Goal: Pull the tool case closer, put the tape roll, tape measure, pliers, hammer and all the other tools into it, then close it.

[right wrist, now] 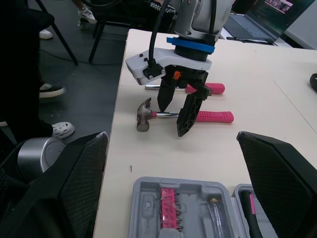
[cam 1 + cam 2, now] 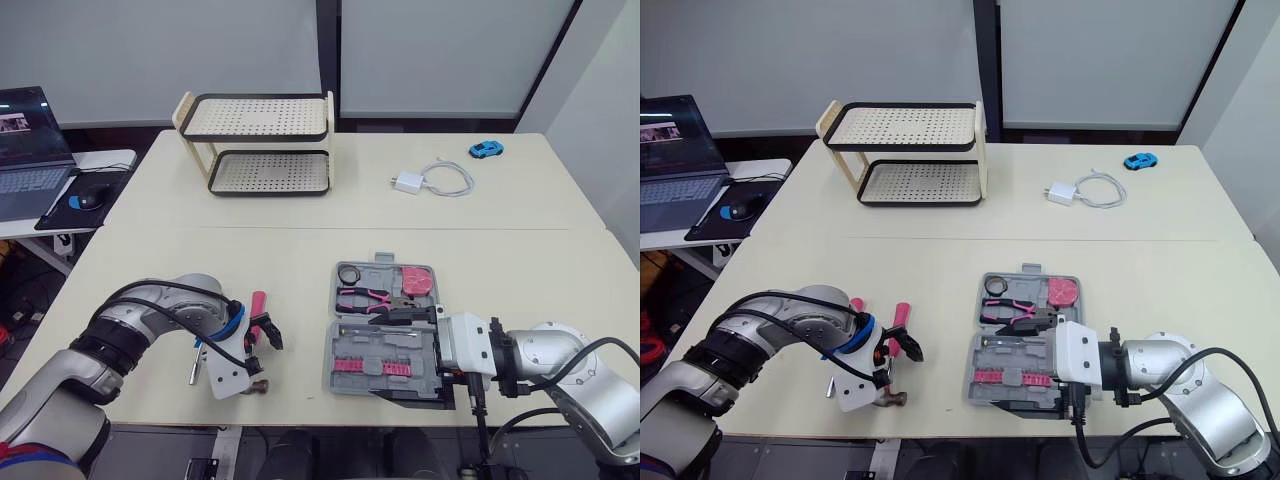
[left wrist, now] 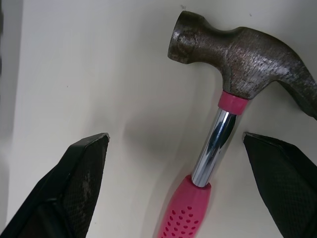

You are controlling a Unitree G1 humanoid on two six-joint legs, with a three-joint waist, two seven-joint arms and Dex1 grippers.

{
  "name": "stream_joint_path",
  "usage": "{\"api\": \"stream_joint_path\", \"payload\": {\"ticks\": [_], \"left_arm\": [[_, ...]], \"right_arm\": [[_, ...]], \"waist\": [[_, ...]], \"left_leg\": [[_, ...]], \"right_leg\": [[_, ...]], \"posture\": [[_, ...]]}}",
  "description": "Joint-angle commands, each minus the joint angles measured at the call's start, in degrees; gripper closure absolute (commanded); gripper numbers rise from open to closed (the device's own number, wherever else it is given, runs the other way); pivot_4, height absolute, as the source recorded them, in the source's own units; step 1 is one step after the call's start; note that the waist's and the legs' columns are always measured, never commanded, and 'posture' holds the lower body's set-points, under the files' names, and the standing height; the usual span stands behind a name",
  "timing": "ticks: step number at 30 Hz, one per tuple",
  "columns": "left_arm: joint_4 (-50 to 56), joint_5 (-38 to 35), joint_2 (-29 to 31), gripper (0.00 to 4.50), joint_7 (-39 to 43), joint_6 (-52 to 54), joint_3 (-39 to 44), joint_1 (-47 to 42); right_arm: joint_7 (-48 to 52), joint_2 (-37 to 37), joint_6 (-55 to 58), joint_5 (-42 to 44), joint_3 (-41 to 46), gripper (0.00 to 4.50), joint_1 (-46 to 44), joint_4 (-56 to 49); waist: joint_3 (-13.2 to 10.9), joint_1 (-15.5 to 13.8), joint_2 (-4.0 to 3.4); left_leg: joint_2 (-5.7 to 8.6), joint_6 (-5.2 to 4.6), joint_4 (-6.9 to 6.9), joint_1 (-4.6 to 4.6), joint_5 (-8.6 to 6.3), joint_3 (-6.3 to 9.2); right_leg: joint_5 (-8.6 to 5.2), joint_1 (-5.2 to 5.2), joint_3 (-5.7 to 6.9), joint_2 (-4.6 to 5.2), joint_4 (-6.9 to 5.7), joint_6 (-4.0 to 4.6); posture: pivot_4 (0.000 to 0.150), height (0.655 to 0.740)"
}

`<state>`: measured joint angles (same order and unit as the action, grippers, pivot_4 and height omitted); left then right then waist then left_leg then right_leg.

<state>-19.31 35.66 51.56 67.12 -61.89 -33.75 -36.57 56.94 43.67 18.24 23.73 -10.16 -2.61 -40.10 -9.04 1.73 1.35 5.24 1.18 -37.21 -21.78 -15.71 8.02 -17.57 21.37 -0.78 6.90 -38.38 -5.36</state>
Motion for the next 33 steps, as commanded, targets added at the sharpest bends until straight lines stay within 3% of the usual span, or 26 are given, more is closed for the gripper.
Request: {"api": "stream_joint_path", "payload": {"ticks": [1, 4, 14, 16, 26, 31, 33], "left_arm": [[0.4, 3.4, -0.4, 0.18, -2.0, -0.4, -1.9, 1.2], [0.2, 4.1, -0.4, 0.91, -2.6, -0.2, -2.2, 1.1], [0.5, 4.3, -0.9, 4.11, -4.0, -0.1, -2.3, 0.8], [0.3, 4.5, -1.1, 4.48, -4.6, -0.3, -2.5, 0.6], [-2.5, 5.6, -2.1, 4.49, -7.3, -3.6, -3.3, -3.3], [-3.0, 1.7, -1.5, 4.49, -5.9, -4.5, -3.7, -6.5], [-1.7, -3.3, -0.3, 4.49, -2.7, -1.7, -3.8, -7.2]], "right_arm": [[-0.6, 0.2, -0.1, 0.0, 0.3, 0.01, 0.3, -2.3], [-0.8, 0.3, 0.0, 0.1, 0.3, 0.00, 0.2, -2.4], [-1.3, 0.1, 0.0, -0.4, -0.4, 0.00, -0.4, -2.3], [-1.3, 0.0, -0.1, -0.6, -0.6, 0.00, -0.4, -2.3], [-1.6, -0.3, -0.2, -1.6, -1.2, 0.00, -0.6, -2.3], [-1.4, -0.4, -0.3, -1.6, -1.2, 0.00, -0.8, -2.2], [-1.4, -0.4, -0.2, -1.4, -1.0, 0.00, -1.0, -2.3]], "waist": [[0.0, 0.0, -0.02], [0.1, 0.0, -0.22], [0.1, -0.3, -0.24], [0.1, -0.3, -0.24], [0.1, -0.4, -0.23], [0.0, -0.3, -0.01], [0.0, -0.2, 0.03]], "left_leg": [[0.00, -0.01, -0.02, 0.02, 0.00, -0.01], [0.00, -0.01, -0.06, 0.06, -0.01, -0.04], [0.05, -0.02, -0.36, -0.02, -0.01, 0.03], [0.06, -0.02, -0.39, -0.02, -0.01, 0.04], [0.07, -0.02, -0.54, -0.07, -0.02, 0.09], [0.07, -0.02, -0.61, -0.15, -0.02, 0.16], [0.07, -0.02, -0.62, -0.17, -0.02, 0.23]], "right_leg": [[-0.01, 0.00, -0.01, 0.02, -0.11, -0.02], [-0.03, 0.00, -0.04, 0.04, -0.23, -0.05], [-0.06, -0.01, -0.02, 0.06, -0.37, -0.09], [-0.06, -0.02, -0.01, 0.07, -0.39, -0.10], [-0.07, -0.03, 0.02, 0.06, -0.46, -0.12], [-0.08, 0.01, 0.05, 0.04, -0.49, -0.13], [-0.08, 0.02, 0.08, 0.03, -0.49, -0.13]], "posture": [[0.150, 0.7400], [0.150, 0.7400], [0.150, 0.7400], [0.150, 0.7400], [0.150, 0.7400], [0.150, 0.7400], [0.150, 0.7400]]}}
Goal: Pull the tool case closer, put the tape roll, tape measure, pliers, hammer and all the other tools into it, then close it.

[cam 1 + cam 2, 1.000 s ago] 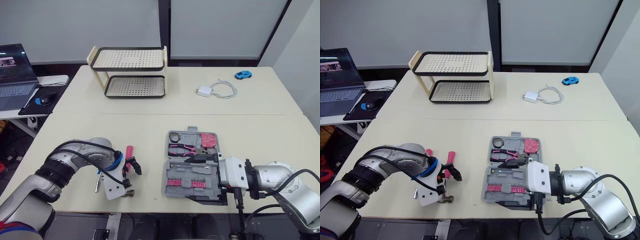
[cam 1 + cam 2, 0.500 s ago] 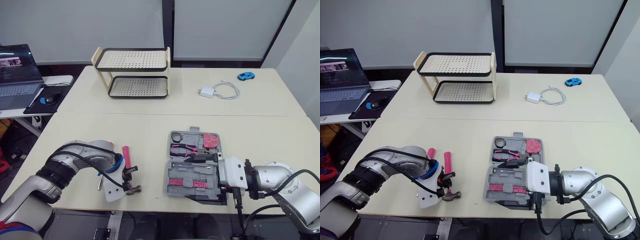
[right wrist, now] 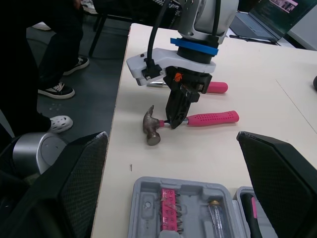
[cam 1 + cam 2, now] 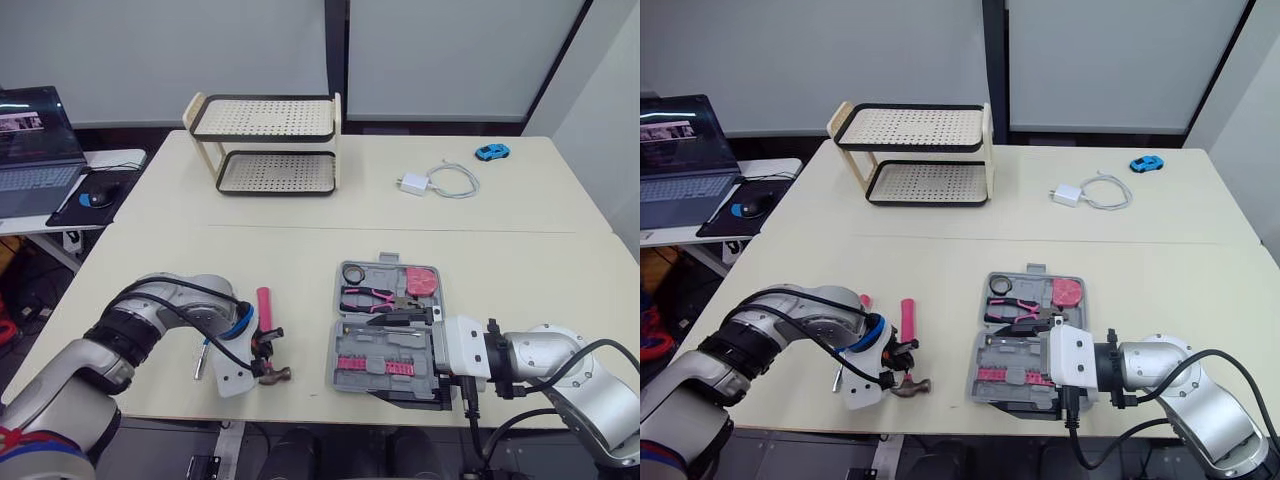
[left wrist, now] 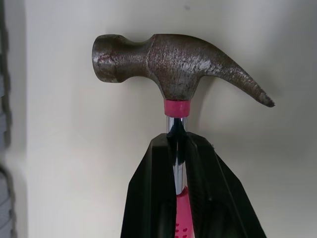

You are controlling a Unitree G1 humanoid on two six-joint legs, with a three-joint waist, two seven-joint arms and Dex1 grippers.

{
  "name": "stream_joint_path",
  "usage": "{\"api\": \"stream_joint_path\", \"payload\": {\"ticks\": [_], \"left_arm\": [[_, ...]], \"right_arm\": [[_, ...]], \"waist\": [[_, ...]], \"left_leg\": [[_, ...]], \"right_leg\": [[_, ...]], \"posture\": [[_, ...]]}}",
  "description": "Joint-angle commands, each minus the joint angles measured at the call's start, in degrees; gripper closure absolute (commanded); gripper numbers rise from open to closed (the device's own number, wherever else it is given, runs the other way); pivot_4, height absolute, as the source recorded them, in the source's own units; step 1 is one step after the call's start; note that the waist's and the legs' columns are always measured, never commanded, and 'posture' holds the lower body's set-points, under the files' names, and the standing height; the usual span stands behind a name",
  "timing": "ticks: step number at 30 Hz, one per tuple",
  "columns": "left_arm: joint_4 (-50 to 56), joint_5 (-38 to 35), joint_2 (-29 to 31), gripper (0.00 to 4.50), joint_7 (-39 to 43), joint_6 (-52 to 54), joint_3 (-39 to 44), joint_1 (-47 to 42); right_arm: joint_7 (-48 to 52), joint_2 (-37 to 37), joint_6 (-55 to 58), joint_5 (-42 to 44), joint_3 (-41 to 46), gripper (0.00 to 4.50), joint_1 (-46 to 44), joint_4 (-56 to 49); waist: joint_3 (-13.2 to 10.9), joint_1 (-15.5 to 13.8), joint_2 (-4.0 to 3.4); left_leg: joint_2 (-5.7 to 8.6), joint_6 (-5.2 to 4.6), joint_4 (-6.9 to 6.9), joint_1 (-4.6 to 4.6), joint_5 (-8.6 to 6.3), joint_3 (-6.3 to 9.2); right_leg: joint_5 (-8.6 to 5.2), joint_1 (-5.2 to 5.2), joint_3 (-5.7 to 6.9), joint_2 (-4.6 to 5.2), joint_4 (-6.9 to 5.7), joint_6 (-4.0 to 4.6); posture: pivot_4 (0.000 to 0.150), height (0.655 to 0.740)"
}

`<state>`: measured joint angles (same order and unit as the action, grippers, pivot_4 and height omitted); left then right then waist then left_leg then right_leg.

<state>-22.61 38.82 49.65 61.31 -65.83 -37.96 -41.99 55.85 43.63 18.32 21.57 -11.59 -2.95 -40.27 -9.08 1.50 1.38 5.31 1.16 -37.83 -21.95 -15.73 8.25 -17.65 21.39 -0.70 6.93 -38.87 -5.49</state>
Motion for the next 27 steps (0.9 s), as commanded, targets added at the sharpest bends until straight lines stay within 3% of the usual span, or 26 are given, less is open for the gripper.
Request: {"api": "stream_joint_path", "payload": {"ticks": [1, 7, 9, 12, 15, 19, 27], "left_arm": [[2.5, -9.2, 2.2, 4.49, 5.0, 4.3, 0.6, -1.7], [14.7, -23.9, 7.3, 4.49, 14.4, 24.9, 5.2, 3.8], [19.3, -25.6, 8.6, 4.49, 15.0, 30.6, 7.7, 6.0], [28.1, -29.3, 10.0, 4.49, 17.3, 47.3, 12.2, 9.6], [36.5, -26.6, 10.3, 4.49, 17.3, 66.2, 16.0, 12.4], [44.0, -26.5, 8.3, 4.49, 17.5, 90.2, 17.7, 13.5], [59.0, -33.1, -1.9, 4.49, 7.9, 136.5, 22.2, 15.7]], "right_arm": [[-0.3, -0.3, -0.3, 0.8, 0.4, 0.00, -0.7, -2.2], [-1.0, -1.1, -0.4, 0.3, -0.1, 0.00, -0.9, -1.9], [-1.5, -1.5, -0.3, 0.1, -0.2, 0.00, -0.9, -1.7], [-1.8, -1.8, -0.5, 0.0, -0.1, 0.00, -0.9, -1.3], [-1.5, -1.7, -1.7, -0.4, -0.1, 0.00, 0.0, -0.7], [-1.7, -1.9, -2.0, -0.5, -0.2, 0.00, 0.1, -0.6], [-2.0, -2.3, -2.4, -1.0, -0.7, 0.00, 0.7, -0.7]], "waist": [[0.0, 0.1, 0.01], [0.0, 0.5, -0.02], [-0.1, 0.6, -0.04], [-0.1, 0.4, -0.03], [-0.1, 0.2, -0.02], [-0.1, 0.3, -0.01], [-0.2, 0.3, 0.08]], "left_leg": [[0.00, 0.00, 0.00, -0.01, 0.00, 0.01], [-0.03, 0.00, 0.00, -0.04, -0.01, 0.13], [-0.05, 0.00, 0.01, -0.03, -0.01, 0.17], [-0.06, 0.00, 0.00, -0.04, -0.01, 0.20], [-0.04, -0.01, -0.01, -0.04, -0.01, 0.20], [-0.05, -0.01, -0.01, -0.04, -0.01, 0.19], [-0.09, 0.00, -0.01, -0.06, -0.02, 0.24]], "right_leg": [[0.00, 0.01, 0.00, 0.00, 0.00, 0.00], [-0.01, 0.04, 0.06, -0.05, -0.04, -0.01], [-0.01, 0.05, 0.05, -0.08, -0.05, -0.01], [-0.01, 0.04, 0.07, -0.10, -0.05, -0.01], [-0.02, 0.00, 0.07, -0.11, -0.03, -0.03], [-0.04, -0.02, 0.07, -0.14, -0.04, -0.05], [-0.04, -0.01, 0.07, -0.16, -0.03, -0.05]], "posture": [[0.150, 0.7400], [0.150, 0.7400], [0.150, 0.7400], [0.150, 0.7400], [0.150, 0.7400], [0.150, 0.7400], [0.150, 0.7400]]}}
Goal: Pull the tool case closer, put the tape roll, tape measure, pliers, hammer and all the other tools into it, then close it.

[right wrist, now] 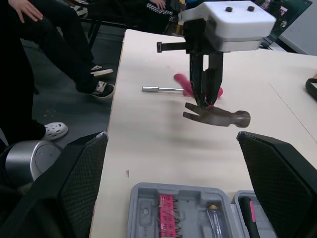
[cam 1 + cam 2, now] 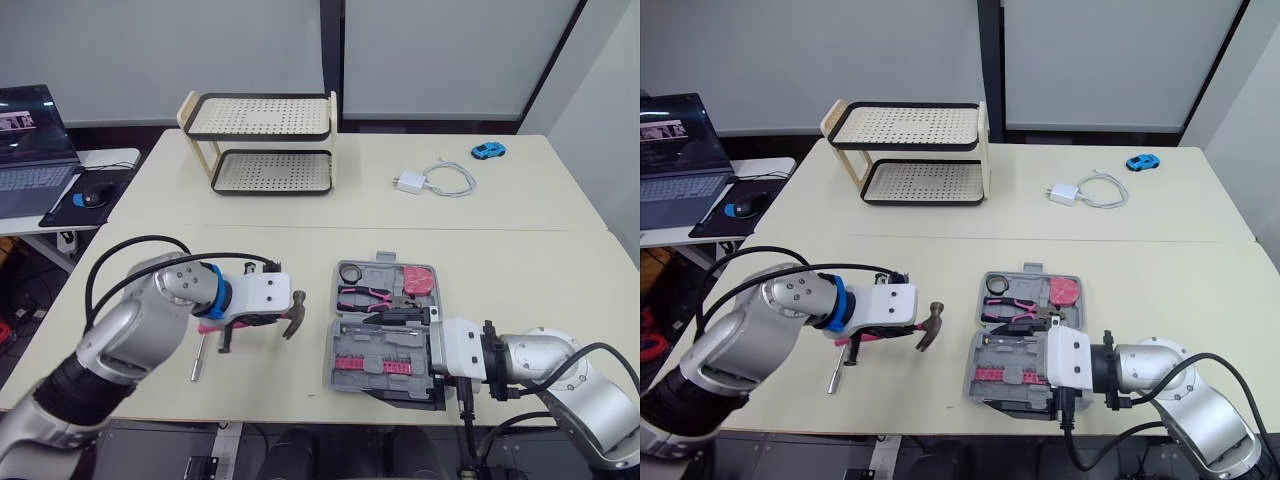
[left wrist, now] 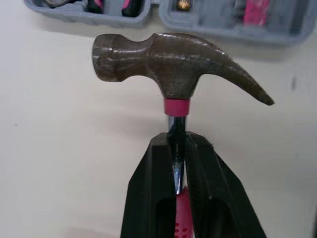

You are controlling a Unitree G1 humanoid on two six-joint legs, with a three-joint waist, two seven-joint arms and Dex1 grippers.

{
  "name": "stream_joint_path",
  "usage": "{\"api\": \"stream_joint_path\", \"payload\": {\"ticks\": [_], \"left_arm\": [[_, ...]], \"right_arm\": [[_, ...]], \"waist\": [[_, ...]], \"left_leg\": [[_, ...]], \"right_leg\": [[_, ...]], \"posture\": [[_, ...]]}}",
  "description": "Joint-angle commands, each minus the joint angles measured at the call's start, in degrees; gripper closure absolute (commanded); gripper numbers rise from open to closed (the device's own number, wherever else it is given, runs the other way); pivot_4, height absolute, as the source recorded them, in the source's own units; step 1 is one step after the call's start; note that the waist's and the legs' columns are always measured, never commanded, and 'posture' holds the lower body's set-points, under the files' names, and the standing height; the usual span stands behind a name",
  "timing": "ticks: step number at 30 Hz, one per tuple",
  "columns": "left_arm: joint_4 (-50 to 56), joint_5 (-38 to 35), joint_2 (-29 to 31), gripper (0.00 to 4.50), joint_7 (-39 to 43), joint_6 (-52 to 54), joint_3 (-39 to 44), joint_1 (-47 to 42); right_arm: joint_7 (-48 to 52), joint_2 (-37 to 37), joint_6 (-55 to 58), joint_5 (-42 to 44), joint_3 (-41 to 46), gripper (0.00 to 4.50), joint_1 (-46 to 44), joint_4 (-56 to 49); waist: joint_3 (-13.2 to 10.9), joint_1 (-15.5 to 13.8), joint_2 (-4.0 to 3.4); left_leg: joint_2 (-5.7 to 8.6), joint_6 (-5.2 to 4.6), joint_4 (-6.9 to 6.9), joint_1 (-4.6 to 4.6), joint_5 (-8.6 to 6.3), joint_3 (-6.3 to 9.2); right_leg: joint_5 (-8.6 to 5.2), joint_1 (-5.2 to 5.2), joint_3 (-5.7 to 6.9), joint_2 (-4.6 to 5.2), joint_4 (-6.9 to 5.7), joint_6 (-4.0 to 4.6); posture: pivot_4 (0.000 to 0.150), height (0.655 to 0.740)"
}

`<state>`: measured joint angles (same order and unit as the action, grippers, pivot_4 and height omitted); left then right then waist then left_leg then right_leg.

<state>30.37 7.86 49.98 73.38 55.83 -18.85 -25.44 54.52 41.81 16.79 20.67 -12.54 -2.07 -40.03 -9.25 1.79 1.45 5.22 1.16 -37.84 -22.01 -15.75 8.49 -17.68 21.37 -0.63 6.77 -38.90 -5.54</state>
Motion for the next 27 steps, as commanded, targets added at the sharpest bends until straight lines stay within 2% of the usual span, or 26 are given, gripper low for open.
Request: {"api": "stream_joint_path", "payload": {"ticks": [1, 3, 6, 13, 22, 27], "left_arm": [[7.4, -2.8, -3.6, 4.49, -6.2, 20.0, 3.5, -1.0], [9.0, -3.3, -7.0, 4.49, -11.2, 28.7, 4.8, -1.2], [10.4, -3.3, -9.7, 4.49, -18.5, 34.8, 6.1, 0.9], [7.9, -4.8, -19.2, 4.49, -31.0, 36.7, 11.7, 7.2], [1.9, -8.1, -22.1, 4.49, -41.5, 36.7, 12.1, 6.2], [-2.1, -11.4, -21.8, 4.49, -43.9, 36.7, 11.1, 4.0]], "right_arm": [[-0.6, -0.6, -0.9, -0.1, 0.3, 0.00, -0.3, -1.0], [-0.4, -0.7, -1.0, 0.0, 0.3, 0.00, -0.2, -1.0], [-0.1, -0.5, -1.0, 0.0, 0.2, 0.00, 0.2, -1.4], [-0.2, -0.7, -0.2, 0.8, 0.6, 0.00, -0.5, -1.6], [-0.7, -0.7, 0.7, 1.2, 1.0, 0.00, -0.4, -2.3], [-1.2, -0.7, 1.1, 1.4, 0.9, 0.00, -0.5, -2.5]], "waist": [[0.0, 0.0, 0.01], [0.0, -0.1, 0.01], [0.0, -0.1, 0.05], [0.0, -0.5, 0.06], [0.0, -1.1, 0.07], [0.0, -1.2, 0.07]], "left_leg": [[0.00, 0.00, 0.00, 0.00, 0.00, 0.01], [0.00, 0.00, 0.00, 0.01, 0.00, 0.01], [-0.01, 0.01, -0.01, 0.01, 0.00, 0.02], [0.01, 0.07, -0.01, 0.00, -0.01, 0.02], [0.06, 0.11, -0.01, 0.00, -0.02, -0.01], [0.08, 0.13, -0.01, 0.01, -0.02, -0.02]], "right_leg": [[0.00, 0.00, 0.00, 0.00, 0.00, 0.00], [0.00, -0.01, -0.01, 0.00, 0.00, 0.00], [0.00, 0.00, -0.01, 0.00, 0.00, 0.01], [0.01, 0.01, -0.04, 0.05, 0.05, 0.03], [0.01, 0.00, -0.07, 0.12, 0.10, 0.03], [0.01, 0.01, -0.09, 0.14, 0.10, 0.04]], "posture": [[0.150, 0.7400], [0.150, 0.7400], [0.150, 0.7400], [0.150, 0.7400], [0.150, 0.7400], [0.150, 0.7400]]}}
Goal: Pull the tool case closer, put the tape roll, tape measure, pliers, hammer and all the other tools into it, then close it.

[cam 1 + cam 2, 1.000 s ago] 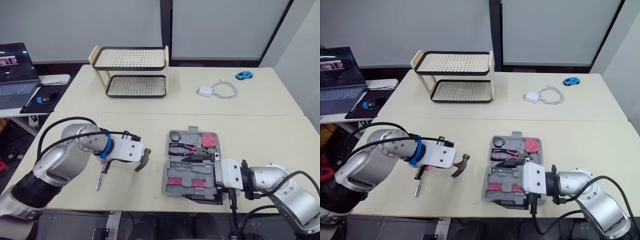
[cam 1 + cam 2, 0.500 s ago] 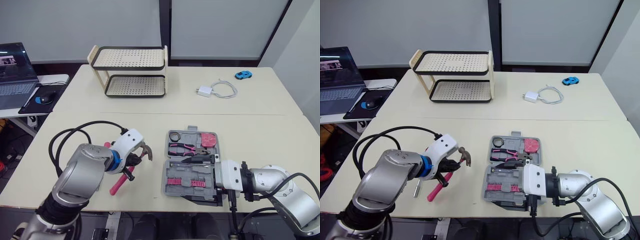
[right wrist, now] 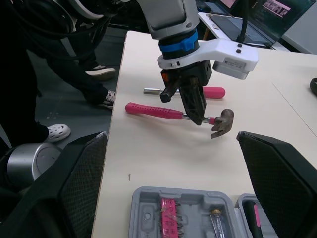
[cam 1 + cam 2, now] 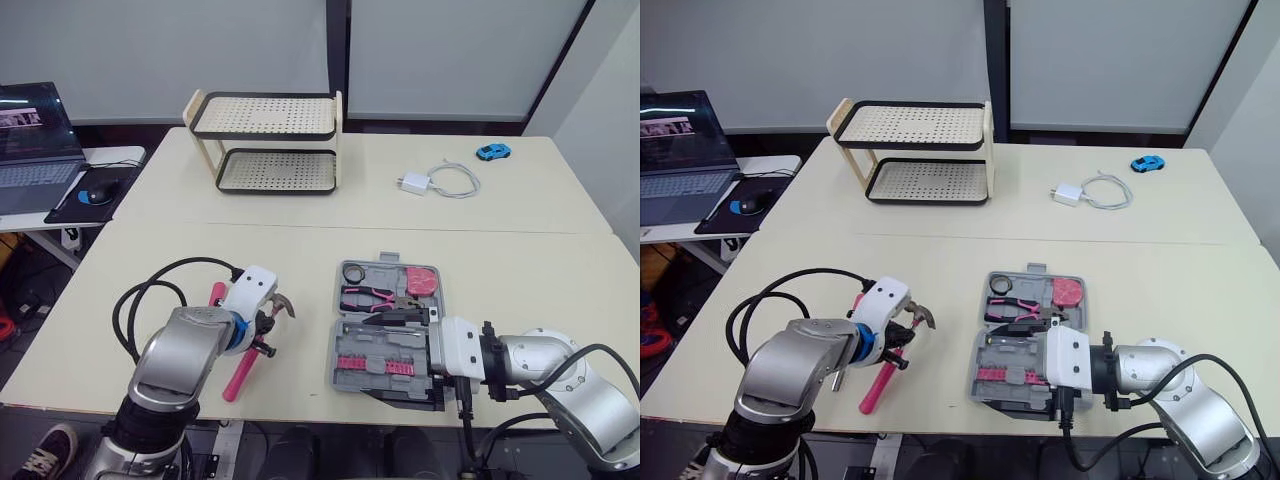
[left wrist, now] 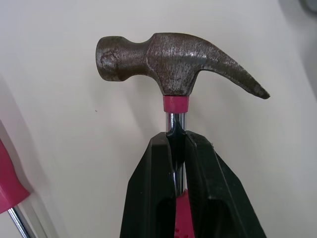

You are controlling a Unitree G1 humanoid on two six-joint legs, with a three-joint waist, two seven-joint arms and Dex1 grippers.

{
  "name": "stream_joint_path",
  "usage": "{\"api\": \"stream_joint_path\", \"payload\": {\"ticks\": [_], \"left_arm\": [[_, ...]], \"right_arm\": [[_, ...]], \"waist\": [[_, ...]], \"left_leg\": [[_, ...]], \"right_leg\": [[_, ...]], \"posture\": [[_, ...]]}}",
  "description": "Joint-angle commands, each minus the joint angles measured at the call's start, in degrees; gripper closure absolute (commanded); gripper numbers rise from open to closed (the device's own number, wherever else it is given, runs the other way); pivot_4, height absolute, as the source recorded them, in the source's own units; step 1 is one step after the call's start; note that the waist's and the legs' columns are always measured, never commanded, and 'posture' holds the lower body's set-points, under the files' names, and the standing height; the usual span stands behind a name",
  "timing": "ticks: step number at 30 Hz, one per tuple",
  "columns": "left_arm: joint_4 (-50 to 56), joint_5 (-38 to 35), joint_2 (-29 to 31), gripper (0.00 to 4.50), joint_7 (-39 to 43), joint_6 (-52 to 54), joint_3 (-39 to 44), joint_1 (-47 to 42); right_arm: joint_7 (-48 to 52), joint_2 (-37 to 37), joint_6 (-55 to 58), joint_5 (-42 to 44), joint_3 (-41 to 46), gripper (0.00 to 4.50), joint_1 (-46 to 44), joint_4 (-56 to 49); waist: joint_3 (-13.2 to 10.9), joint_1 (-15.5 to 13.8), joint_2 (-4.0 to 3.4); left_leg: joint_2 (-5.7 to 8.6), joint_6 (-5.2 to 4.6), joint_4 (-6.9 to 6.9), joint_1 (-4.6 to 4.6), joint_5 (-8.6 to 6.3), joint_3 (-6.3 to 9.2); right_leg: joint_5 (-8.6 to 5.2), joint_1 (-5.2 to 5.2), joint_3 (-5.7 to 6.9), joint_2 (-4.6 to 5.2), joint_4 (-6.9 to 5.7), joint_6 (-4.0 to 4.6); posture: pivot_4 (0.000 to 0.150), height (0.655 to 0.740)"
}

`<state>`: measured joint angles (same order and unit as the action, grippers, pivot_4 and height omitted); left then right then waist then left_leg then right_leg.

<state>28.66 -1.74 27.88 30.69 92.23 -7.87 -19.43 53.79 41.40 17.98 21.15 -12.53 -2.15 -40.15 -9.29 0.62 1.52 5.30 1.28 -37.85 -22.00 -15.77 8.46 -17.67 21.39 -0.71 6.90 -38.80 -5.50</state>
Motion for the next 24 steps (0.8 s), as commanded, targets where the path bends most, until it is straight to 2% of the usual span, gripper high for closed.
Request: {"api": "stream_joint_path", "payload": {"ticks": [1, 13, 24], "left_arm": [[-0.9, -2.8, 0.2, 4.49, -1.1, 0.3, 0.0, -2.4], [-4.7, -7.4, 1.1, 4.49, -4.8, -2.3, -1.7, -3.3], [-5.5, -9.9, 1.8, 0.89, -6.2, -4.6, -1.1, -3.5]], "right_arm": [[-0.6, -0.3, 0.0, 1.1, 0.9, 0.00, -0.5, -2.4], [-2.3, -0.9, 2.2, 2.0, 0.7, 0.00, -1.9, -2.5], [-1.7, -1.0, 2.5, 2.0, 0.9, 0.00, -2.4, -2.0]], "waist": [[0.0, -0.2, 0.00], [0.0, -0.3, 0.00], [0.0, -0.4, 0.00]], "left_leg": [[0.00, 0.00, 0.00, -0.01, 0.00, 0.00], [0.02, 0.05, -0.01, 0.00, 0.02, -0.03], [0.03, 0.06, -0.01, 0.00, 0.02, -0.04]], "right_leg": [[0.00, 0.00, 0.01, 0.00, 0.00, 0.00], [0.00, 0.01, -0.03, 0.03, 0.01, 0.00], [0.00, 0.02, -0.04, 0.04, 0.03, 0.00]], "posture": [[0.150, 0.7400], [0.150, 0.7400], [0.150, 0.7400]]}}
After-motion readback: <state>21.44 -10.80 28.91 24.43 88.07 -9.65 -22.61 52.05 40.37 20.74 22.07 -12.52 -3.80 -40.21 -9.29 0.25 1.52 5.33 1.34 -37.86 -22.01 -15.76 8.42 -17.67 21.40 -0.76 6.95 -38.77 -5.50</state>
